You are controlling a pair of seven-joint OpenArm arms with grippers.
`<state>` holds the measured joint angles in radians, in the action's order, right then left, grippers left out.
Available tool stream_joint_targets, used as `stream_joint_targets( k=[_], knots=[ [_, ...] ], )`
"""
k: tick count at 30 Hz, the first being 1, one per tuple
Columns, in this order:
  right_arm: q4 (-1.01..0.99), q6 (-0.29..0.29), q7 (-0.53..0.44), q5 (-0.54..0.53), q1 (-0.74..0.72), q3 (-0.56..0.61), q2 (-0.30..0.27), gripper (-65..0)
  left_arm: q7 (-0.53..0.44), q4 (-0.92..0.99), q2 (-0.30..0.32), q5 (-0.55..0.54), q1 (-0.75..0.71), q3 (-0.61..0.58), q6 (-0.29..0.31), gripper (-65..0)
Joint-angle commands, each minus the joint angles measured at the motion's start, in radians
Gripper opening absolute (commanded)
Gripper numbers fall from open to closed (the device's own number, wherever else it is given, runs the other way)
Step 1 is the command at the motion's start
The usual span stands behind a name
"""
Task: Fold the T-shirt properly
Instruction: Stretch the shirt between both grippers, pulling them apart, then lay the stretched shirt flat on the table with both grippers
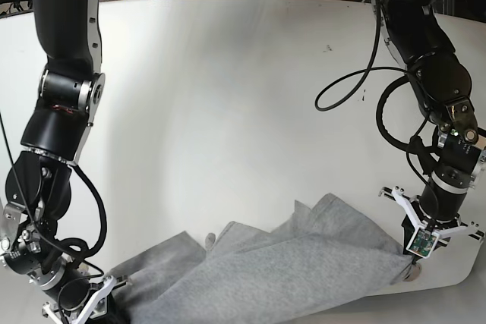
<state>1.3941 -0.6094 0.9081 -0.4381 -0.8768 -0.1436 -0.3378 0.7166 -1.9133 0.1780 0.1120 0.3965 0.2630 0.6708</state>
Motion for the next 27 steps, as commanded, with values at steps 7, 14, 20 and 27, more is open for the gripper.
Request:
stream_joint_targets(
  k=[7, 14, 20, 27],
  knots=[
    [0.132, 0.018, -0.024, 0.028, 0.242, -0.090, -0.020, -65.0, 0.039, -0.012, 0.007, 0.035, -0.193, 0.011, -0.018, -65.0],
    [0.230, 0.018, -0.024, 0.026, 0.532, -0.198, 0.027, -65.0, 0.039, -0.008, 0.007, 0.035, -0.397, 0.014, -0.016, -65.0],
    [0.265, 0.016, -0.024, 0.026, 0.735, -0.264, 0.073, -65.0, 0.031, -0.007, 0.010, 0.035, -0.542, 0.019, -0.016, -65.0],
    [0.328, -0.053, -0.024, 0.026, 0.907, -0.331, 0.139, -65.0, -0.032, -0.007, 0.007, 0.035, -0.670, 0.075, -0.016, -65.0]
  ],
)
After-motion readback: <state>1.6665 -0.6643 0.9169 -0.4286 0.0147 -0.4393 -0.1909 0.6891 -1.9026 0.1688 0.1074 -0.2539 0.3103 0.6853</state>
